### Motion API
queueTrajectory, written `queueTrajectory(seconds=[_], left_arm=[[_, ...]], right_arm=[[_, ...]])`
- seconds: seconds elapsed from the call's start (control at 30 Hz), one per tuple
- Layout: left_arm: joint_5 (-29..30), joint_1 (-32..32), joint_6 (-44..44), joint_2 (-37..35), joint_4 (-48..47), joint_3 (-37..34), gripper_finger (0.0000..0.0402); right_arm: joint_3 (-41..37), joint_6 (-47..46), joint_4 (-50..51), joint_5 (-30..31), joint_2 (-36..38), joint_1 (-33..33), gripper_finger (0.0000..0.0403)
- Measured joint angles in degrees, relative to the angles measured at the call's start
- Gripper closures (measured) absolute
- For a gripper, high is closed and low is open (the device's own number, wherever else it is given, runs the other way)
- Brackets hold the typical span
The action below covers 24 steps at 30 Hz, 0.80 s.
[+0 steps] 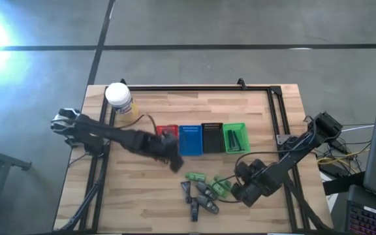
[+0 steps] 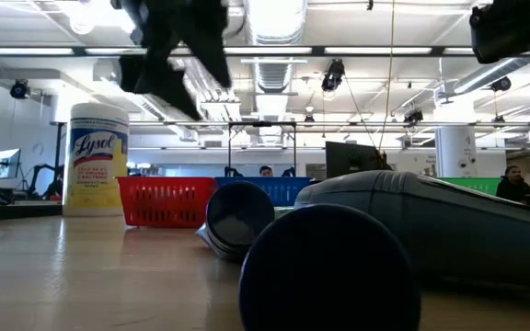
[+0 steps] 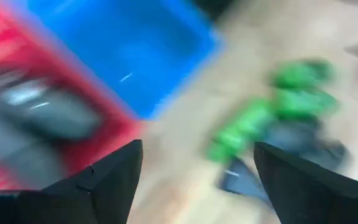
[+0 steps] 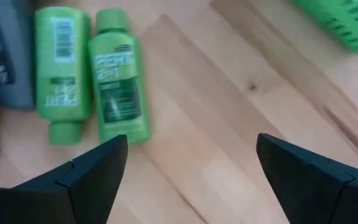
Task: Pick & Place Travel size toiletries
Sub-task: Put the green shampoo into the black bin
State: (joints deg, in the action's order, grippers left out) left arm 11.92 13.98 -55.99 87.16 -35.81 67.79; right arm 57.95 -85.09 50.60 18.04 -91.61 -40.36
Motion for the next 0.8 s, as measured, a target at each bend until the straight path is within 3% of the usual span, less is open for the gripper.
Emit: queueTrajectory(seconds=[0.13, 0.27, 0.8], left_arm=[[-0.6, 7.2, 8.4, 1.4, 5.4, -0.3, 0.0096], [-0.3, 11.7, 5.7, 2.0, 5.2, -0.6, 0.0097], [2.9, 16.2, 1.9, 1.8, 1.7, -0.6, 0.0097]], right_arm=[[0.0, 5.8, -4.4, -0.5, 0.0, 0.1, 0.0061], [0.0, 10.6, -7.2, -2.1, -0.1, 1.5, 0.0072], [-0.4, 18.0, -14.4, -4.6, -7.8, 4.6, 0.0112]])
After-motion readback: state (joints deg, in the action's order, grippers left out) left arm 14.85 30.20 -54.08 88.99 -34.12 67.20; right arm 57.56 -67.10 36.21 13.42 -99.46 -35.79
